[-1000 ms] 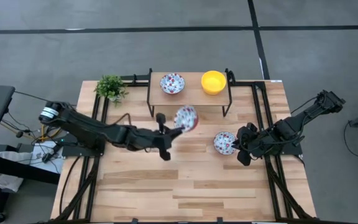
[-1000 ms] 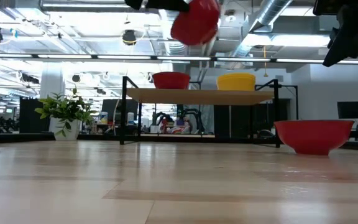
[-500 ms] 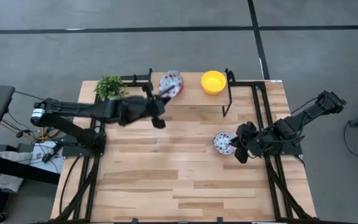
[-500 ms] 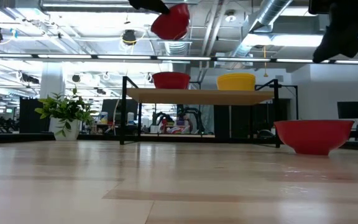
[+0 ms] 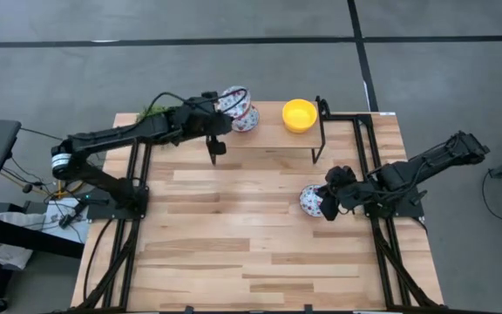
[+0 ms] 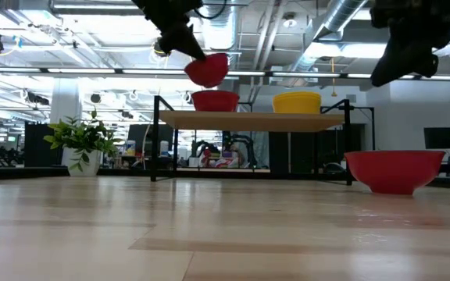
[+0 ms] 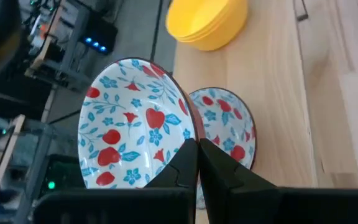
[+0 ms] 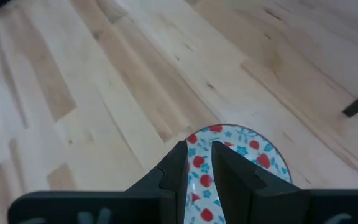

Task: Pick & Place Mini bowls
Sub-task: Stack the left patterned bowl on top of the patterned bowl on the shelf

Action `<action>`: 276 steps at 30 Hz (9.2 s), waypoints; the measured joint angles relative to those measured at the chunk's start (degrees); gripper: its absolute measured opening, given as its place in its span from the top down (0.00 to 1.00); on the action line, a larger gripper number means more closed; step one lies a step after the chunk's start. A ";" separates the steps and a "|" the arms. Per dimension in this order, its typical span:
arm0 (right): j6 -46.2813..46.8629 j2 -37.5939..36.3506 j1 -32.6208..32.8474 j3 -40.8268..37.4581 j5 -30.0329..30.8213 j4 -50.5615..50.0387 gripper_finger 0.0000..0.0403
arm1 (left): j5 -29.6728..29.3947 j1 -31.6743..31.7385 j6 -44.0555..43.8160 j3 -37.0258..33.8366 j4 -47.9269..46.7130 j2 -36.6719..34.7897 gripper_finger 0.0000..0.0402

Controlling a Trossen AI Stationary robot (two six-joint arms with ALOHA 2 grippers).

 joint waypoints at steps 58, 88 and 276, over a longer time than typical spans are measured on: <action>-0.09 6.92 -1.61 0.00 -1.85 0.40 0.84 | 2.40 0.90 7.73 0.00 -2.09 7.01 0.96; -0.03 6.92 -1.61 0.00 -2.90 0.51 0.84 | 1.57 0.49 6.14 0.00 -1.77 6.90 0.73; -75.78 18.50 -37.70 25.59 8.62 44.10 0.84 | 21.74 -11.12 -41.88 -3.63 11.93 -17.59 0.75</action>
